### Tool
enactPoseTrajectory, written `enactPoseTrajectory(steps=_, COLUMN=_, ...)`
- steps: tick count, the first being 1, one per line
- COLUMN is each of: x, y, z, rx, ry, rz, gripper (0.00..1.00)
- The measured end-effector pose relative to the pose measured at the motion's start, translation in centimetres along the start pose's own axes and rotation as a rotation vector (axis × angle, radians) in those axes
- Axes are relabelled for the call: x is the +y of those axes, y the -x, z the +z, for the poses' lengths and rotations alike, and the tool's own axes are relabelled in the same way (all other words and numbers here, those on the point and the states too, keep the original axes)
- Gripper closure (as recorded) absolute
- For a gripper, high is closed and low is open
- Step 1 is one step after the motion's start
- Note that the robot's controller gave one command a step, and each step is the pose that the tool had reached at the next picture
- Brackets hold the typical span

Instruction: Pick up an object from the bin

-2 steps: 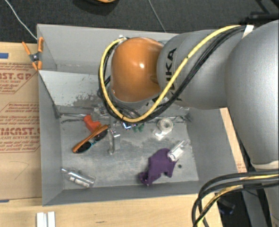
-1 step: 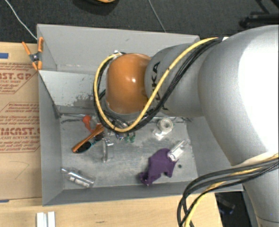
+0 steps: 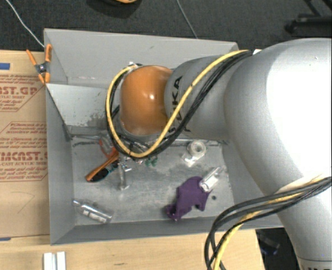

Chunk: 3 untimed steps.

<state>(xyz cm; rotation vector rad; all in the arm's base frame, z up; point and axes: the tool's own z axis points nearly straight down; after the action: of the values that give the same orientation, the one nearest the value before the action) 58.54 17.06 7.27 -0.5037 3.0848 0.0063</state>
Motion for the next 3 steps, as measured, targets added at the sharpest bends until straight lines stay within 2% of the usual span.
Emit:
enactPoseTrajectory(steps=1, x=0.35, y=-0.05, z=-0.27, rx=-0.004, ry=0.003, rz=0.066, gripper=1.00)
enactPoseTrajectory(steps=3, x=0.40, y=-0.23, z=-0.79, rx=0.001, ry=0.003, rz=0.077, gripper=1.00)
